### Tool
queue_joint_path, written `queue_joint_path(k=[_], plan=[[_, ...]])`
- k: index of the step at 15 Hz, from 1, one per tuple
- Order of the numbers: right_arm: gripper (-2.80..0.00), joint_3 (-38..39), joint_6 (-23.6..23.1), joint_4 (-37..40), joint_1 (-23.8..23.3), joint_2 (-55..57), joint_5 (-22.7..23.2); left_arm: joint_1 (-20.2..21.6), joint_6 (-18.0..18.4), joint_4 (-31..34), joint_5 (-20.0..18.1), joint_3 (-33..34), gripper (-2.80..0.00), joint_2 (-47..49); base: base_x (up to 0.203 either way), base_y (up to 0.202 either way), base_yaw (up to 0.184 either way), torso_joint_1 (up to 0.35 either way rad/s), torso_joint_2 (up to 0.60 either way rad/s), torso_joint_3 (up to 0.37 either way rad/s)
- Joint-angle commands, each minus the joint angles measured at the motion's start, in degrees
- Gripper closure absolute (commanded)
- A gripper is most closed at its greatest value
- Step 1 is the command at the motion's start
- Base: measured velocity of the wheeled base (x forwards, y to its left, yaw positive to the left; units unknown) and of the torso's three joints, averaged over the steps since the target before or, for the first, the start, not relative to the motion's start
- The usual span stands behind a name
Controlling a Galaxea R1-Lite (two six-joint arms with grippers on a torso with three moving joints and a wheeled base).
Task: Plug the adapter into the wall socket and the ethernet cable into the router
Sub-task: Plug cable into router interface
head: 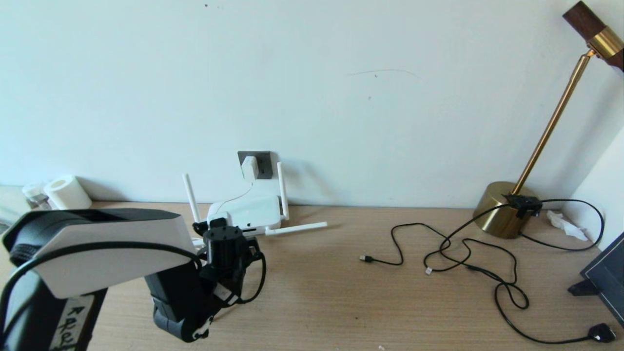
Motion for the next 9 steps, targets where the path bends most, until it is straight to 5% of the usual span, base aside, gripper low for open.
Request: queue_joint_path(k=[1, 9], plan=[[-2.80, 0.00, -0.01, -0.02, 0.02, 0.05, -0.02, -0.01, -0.15, -0.45, 0.21, 0.01, 0.00, 0.17, 0.000, 0.000, 0.000, 0.000, 0.00, 0.000], [-2.80, 0.00, -0.01, -0.02, 0.02, 0.09, -0.02, 0.61, -0.24, -0.45, 0.21, 0.45, 0.00, 0.35, 0.000, 0.000, 0.000, 0.000, 0.00, 0.000]])
